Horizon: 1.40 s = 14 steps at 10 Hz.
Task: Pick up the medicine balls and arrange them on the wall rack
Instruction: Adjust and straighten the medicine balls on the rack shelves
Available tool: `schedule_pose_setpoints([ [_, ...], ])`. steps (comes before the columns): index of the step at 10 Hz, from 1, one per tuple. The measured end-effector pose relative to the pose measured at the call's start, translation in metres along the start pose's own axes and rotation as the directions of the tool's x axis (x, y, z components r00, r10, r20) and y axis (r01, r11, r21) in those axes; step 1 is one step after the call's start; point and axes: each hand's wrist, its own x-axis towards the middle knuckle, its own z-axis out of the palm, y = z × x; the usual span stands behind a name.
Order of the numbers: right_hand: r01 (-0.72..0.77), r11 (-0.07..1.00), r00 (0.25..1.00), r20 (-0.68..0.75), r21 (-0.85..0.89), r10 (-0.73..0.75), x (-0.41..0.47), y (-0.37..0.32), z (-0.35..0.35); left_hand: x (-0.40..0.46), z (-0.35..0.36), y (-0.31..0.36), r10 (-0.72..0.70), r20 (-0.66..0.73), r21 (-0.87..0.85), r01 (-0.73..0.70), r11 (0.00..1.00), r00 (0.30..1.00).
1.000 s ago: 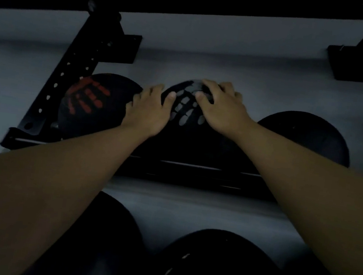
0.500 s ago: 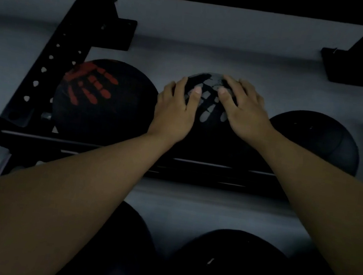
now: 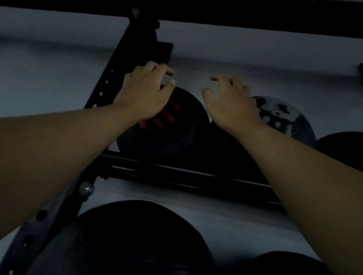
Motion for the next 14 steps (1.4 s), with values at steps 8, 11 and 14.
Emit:
schedule_pose_setpoints([
  [8, -0.113, 0.993, 0.973, 0.198, -0.045, 0.120, 0.008, -0.052, 0.088, -0.005, 0.043, -0.079, -0.076, 0.251, -0.247, 0.140, 0.959, 0.965],
  [11, -0.126, 0.985, 0.924, 0.347, -0.118, 0.160, -0.009, -0.064, 0.063, -0.014, 0.011, -0.077, -0.035, 0.465, -0.097, 0.090, 0.991, 0.885],
  [14, -0.076, 0.985, 0.849, 0.508, -0.152, 0.144, -0.080, -0.063, 0.000, -0.067, -0.026, -0.045, -0.022, 0.609, -0.020, 0.042, 0.999, 0.793],
])
